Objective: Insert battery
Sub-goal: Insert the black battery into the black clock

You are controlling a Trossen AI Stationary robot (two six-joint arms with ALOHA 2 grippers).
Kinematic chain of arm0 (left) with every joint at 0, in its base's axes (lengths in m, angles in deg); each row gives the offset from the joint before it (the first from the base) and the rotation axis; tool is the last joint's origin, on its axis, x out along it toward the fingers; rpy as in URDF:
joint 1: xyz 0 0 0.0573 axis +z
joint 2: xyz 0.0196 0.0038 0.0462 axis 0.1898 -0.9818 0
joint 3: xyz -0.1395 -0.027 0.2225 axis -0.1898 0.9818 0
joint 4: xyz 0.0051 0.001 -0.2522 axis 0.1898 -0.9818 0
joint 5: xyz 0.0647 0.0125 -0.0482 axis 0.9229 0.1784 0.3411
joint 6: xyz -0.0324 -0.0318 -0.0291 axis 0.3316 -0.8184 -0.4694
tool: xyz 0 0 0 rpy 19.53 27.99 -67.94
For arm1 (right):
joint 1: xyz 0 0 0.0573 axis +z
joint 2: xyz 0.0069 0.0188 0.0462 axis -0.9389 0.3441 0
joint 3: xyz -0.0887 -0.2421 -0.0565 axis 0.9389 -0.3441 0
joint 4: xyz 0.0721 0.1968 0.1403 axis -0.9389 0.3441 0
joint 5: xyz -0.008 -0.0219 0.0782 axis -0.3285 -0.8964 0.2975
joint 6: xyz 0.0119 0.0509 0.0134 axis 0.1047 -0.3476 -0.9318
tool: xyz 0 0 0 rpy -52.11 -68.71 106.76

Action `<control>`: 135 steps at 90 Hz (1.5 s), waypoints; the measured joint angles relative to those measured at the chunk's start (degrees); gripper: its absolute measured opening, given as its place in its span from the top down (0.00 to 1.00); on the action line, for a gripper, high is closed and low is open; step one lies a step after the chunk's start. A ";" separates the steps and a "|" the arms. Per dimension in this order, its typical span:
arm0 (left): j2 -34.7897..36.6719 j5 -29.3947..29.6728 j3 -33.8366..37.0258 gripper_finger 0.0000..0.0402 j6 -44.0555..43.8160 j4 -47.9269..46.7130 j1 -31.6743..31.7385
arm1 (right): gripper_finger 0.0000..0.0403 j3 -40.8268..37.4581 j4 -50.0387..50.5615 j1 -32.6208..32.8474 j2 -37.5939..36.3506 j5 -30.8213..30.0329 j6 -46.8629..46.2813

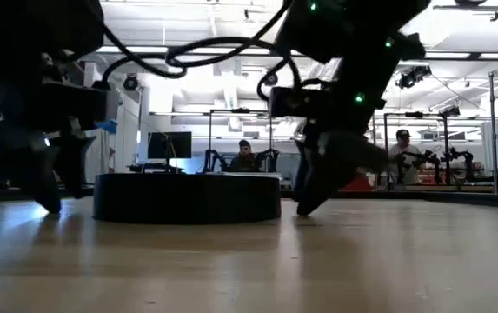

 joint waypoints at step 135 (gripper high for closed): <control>-0.37 -6.03 2.69 0.49 3.03 17.17 0.44 | 0.27 3.68 2.48 8.66 0.09 11.90 -27.50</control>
